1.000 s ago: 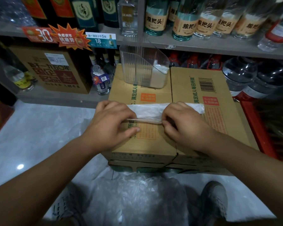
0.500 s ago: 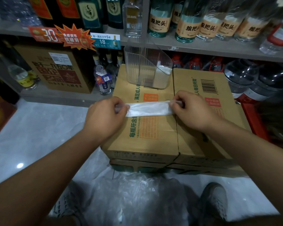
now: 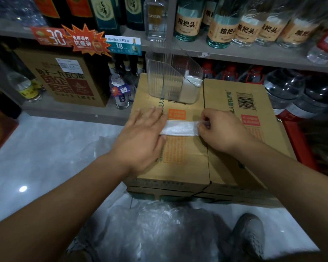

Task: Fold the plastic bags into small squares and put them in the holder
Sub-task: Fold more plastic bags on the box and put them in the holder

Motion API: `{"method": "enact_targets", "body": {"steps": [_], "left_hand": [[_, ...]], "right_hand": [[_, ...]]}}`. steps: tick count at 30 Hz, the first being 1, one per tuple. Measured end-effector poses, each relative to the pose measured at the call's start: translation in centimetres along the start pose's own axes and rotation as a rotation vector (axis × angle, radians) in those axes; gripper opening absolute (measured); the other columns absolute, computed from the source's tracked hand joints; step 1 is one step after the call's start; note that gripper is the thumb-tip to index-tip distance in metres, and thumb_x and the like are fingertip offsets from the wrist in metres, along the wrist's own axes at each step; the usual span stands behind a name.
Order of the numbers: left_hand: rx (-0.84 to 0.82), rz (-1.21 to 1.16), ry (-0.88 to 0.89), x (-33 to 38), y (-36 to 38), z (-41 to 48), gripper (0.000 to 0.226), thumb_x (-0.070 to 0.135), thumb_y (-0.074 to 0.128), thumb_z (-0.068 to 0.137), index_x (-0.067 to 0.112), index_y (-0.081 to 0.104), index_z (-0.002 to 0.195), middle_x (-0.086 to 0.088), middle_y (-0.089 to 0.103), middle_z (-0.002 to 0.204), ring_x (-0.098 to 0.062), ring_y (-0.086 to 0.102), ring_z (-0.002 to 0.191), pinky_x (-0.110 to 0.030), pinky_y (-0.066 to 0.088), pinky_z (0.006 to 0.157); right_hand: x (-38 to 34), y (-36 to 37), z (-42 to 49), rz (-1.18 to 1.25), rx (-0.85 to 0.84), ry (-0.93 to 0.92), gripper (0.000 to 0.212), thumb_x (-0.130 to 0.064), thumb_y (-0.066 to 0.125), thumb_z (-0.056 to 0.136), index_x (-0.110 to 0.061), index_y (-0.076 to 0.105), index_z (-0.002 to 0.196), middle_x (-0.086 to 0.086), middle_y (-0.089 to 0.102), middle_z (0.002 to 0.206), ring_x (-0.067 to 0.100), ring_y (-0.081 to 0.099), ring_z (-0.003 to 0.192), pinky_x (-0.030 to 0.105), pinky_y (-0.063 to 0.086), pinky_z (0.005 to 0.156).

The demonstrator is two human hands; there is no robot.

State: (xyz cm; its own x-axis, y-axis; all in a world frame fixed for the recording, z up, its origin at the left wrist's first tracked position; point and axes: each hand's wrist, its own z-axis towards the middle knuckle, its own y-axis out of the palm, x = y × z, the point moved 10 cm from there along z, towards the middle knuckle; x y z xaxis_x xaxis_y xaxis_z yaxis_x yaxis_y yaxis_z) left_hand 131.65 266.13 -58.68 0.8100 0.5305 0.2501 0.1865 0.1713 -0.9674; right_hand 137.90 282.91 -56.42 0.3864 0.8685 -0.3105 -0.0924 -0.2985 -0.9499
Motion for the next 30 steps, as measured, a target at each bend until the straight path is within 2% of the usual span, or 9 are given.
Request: {"method": "enact_targets", "body": {"steps": [3,5,8,10,13,18,25,28,30], "left_hand": [[-0.158,0.021,-0.032,-0.5,2.6,-0.3,0.076,0.055,0.007,0.097,0.018,-0.001,0.163,0.000,-0.007,0.170,-0.010,-0.015,0.155,-0.040,-0.010,0.126],[-0.190,0.049,-0.030,-0.6,3.1,-0.4,0.077,0.058,0.003,0.096,0.019,-0.008,0.162,0.001,-0.015,0.169,-0.009,-0.021,0.153,-0.041,-0.013,0.125],[-0.195,0.107,-0.030,-0.6,3.2,-0.4,0.078,0.061,-0.002,0.095,0.019,-0.012,0.160,0.001,-0.018,0.168,-0.009,-0.025,0.152,-0.044,-0.014,0.124],[-0.198,0.130,-0.032,-0.5,3.3,-0.5,0.080,0.061,-0.006,0.094,0.018,-0.012,0.160,0.000,-0.020,0.168,-0.010,-0.026,0.151,-0.046,-0.013,0.124],[-0.201,0.137,-0.036,-0.4,3.2,-0.5,0.085,0.061,-0.012,0.088,0.018,-0.011,0.161,0.000,-0.020,0.168,-0.010,-0.025,0.152,-0.049,-0.012,0.124],[-0.192,0.142,-0.054,-0.5,3.1,-0.5,0.087,0.063,-0.013,0.086,0.019,-0.011,0.160,0.002,-0.019,0.168,-0.011,-0.022,0.153,-0.051,-0.010,0.124],[-0.199,0.061,-0.075,-0.7,2.9,-0.8,0.081,0.064,0.003,0.093,0.021,-0.010,0.161,0.005,-0.015,0.169,-0.009,-0.020,0.153,-0.048,-0.009,0.125],[-0.078,-0.056,-0.052,-0.8,1.2,-1.6,0.080,0.062,0.026,0.092,0.022,0.015,0.161,0.003,0.017,0.168,-0.012,0.008,0.154,-0.040,0.005,0.125],[-0.013,-0.127,-0.035,-1.1,0.0,-2.5,0.075,0.063,0.040,0.088,0.025,0.034,0.152,0.005,0.040,0.155,-0.014,0.028,0.144,-0.036,0.020,0.115]], "right_hand": [[-0.2,-0.1,-0.1,-0.071,0.017,0.001,0.010,-0.028,0.055,0.093,-0.022,0.058,0.086,-0.002,0.058,0.085,0.023,0.056,0.088,0.035,0.045,0.068],[-0.4,-0.6,-0.3,-0.152,0.071,0.002,0.011,-0.027,0.059,0.091,-0.020,0.061,0.100,0.002,0.056,0.105,0.024,0.048,0.106,0.037,0.045,0.084],[-2.9,-0.6,-1.3,-0.116,0.120,-0.143,0.043,-0.034,0.058,0.093,-0.019,0.053,0.133,0.008,0.041,0.148,0.028,0.030,0.139,0.042,0.029,0.111],[-5.2,2.0,-2.4,-0.083,-0.037,-0.279,0.063,-0.049,0.040,0.098,-0.019,0.033,0.154,0.005,0.017,0.167,0.024,0.006,0.155,0.046,0.013,0.124],[-5.9,6.2,-4.1,-0.182,-0.280,-0.353,0.083,-0.066,0.000,0.095,-0.018,0.001,0.162,0.000,-0.013,0.168,0.015,-0.022,0.152,0.042,-0.008,0.126],[-2.0,5.5,-4.7,-0.286,-0.307,-0.255,0.086,-0.068,-0.009,0.088,-0.020,-0.017,0.159,-0.004,-0.027,0.163,0.011,-0.030,0.149,0.042,-0.014,0.124],[-0.6,4.5,-4.9,-0.202,-0.251,-0.219,0.076,-0.066,0.011,0.099,-0.023,-0.001,0.161,-0.006,-0.011,0.168,0.009,-0.018,0.152,0.042,-0.010,0.125],[-0.9,3.7,-4.8,-0.168,-0.216,-0.234,0.078,-0.071,0.014,0.093,-0.026,0.019,0.157,-0.002,-0.001,0.170,0.013,-0.009,0.155,0.045,-0.009,0.125],[-1.3,3.0,-4.8,-0.181,-0.169,-0.251,0.079,-0.073,0.020,0.088,-0.028,0.029,0.152,0.000,0.001,0.170,0.017,-0.007,0.155,0.046,-0.007,0.125]]}}
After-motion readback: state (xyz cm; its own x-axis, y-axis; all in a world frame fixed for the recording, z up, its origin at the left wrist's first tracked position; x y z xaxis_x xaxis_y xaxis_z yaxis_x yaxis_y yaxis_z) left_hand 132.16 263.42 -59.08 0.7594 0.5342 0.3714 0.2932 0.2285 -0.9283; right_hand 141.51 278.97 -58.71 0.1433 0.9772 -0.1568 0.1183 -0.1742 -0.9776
